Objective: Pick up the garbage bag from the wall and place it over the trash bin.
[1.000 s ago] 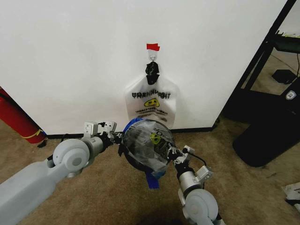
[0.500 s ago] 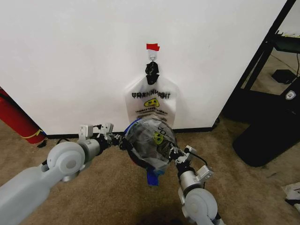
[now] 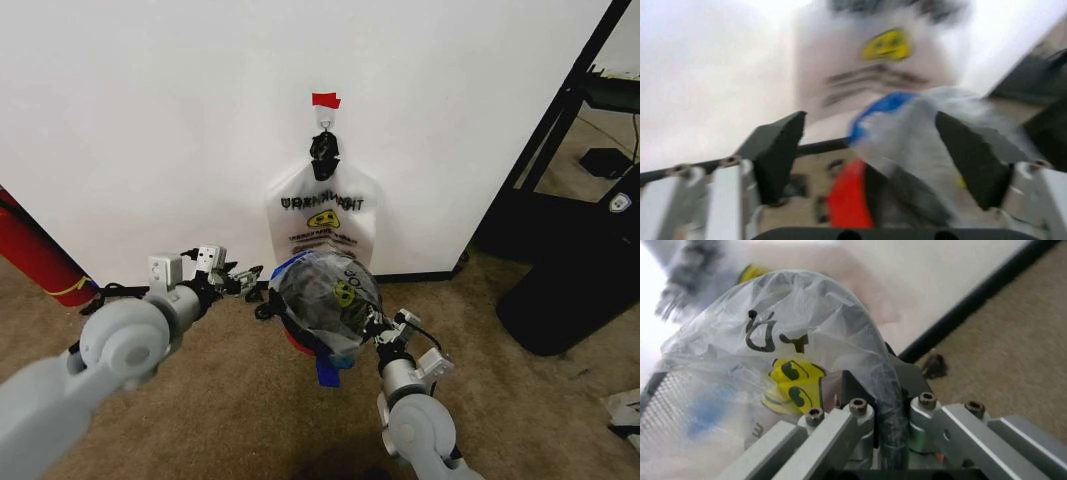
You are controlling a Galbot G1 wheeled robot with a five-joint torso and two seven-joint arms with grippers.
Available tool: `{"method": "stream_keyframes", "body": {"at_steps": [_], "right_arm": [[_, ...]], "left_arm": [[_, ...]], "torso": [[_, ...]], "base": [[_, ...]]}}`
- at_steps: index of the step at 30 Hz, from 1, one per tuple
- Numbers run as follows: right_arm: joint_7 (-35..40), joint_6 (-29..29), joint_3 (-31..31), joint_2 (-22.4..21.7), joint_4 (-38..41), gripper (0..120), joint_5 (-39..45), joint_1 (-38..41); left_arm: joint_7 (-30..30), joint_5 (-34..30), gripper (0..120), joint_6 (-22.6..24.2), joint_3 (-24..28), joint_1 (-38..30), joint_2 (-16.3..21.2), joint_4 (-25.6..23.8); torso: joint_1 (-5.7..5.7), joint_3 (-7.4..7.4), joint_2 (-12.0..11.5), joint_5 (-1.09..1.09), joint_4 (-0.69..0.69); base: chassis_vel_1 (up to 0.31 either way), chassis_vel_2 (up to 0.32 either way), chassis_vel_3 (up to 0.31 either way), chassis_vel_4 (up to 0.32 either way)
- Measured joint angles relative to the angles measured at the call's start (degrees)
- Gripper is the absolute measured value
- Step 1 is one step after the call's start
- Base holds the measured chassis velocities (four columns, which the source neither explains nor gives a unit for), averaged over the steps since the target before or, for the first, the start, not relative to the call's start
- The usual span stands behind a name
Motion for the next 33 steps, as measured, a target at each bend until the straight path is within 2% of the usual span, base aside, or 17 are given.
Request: {"method": "stream_keyframes", "body": {"at_steps": [2, 5, 10, 15, 23, 33], "right_arm": [[1.5, -0.1, 1.4, 1.1, 0.0, 1, 1.0, 0.1], [2.6, -0.1, 2.6, 1.8, 0.1, 1, 1.5, 0.2], [4.5, -0.3, 4.6, 2.7, -0.7, 1, 2.5, 1.8], [5.9, -1.0, 5.4, 3.9, -0.3, 1, 5.3, 3.2], [7.5, -1.8, 5.7, 5.2, 0.6, 1, 7.8, 3.9], [7.7, -3.1, 5.3, 4.9, 1.5, 1, 8.7, 3.8]], "left_arm": [[-0.2, 0.2, 93, -1.7, 0.8, 1.5, -2.0, -2.2], [0.0, 0.4, 98, -2.5, 1.5, 2.7, -3.1, -3.3], [4.1, 5.1, 100, -4.3, 1.9, 11.6, -4.1, -4.8], [8.8, 7.8, 100, -6.7, 3.4, 15.9, -5.3, -3.3], [12.9, 8.4, 100, -8.2, 7.9, 13.8, -8.9, 1.4], [17.6, 9.3, 100, -8.2, 12.3, 9.9, -9.3, 7.9]], "torso": [[0.00, 0.00, 0.0, 0.02, 0.00], [0.00, 0.00, 0.0, 0.01, -0.01], [0.00, 0.00, 0.0, 0.02, 0.02], [0.00, 0.00, 0.0, 0.02, 0.01], [0.00, 0.00, 0.0, 0.00, -0.01], [0.00, 0.01, 0.0, 0.01, 0.01]], "base": [[0.000, 0.000, 0.000, 0.000], [0.000, 0.000, 0.000, 0.000], [0.000, 0.000, 0.000, 0.000], [0.000, 0.000, 0.000, 0.000], [0.000, 0.000, 0.000, 0.000], [0.000, 0.000, 0.000, 0.000]]}}
